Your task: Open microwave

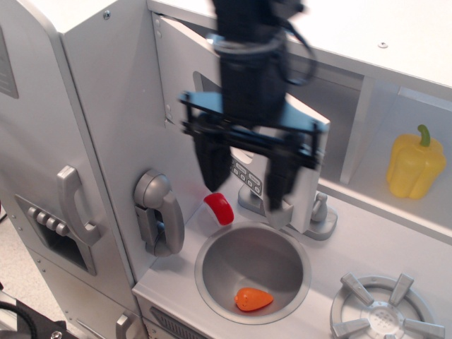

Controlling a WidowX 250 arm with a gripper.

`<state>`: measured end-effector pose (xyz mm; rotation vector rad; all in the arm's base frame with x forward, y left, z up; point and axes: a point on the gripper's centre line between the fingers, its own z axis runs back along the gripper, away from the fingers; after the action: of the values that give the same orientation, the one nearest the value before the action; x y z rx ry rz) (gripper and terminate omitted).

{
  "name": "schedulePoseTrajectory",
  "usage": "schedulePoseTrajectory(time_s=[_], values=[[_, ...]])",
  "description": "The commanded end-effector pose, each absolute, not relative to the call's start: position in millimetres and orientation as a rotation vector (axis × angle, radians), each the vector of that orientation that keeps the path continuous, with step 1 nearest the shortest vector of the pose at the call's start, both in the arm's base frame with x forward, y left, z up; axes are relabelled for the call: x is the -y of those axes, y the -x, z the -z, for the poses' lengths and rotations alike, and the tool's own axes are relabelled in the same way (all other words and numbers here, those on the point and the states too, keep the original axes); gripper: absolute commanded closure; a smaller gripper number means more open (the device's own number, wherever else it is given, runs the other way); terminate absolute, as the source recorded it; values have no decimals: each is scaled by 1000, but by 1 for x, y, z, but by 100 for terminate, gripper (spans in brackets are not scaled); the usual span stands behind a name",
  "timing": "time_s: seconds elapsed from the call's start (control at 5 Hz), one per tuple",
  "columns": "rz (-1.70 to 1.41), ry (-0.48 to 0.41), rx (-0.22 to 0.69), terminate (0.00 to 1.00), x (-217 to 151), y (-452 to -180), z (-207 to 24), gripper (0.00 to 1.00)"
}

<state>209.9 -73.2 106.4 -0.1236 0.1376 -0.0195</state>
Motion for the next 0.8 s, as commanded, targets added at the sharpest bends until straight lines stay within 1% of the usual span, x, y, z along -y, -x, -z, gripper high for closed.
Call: schedulePoseTrajectory(time_s=[0.0, 0.2, 0.4, 0.6], values=[[8, 241, -82, 0, 140, -227, -136, 0], [4, 314, -70, 0, 164, -235, -145, 0], [-31, 327, 131, 0, 172, -260, -161, 0], [-89, 264, 250, 0, 156, -290, -158, 0]])
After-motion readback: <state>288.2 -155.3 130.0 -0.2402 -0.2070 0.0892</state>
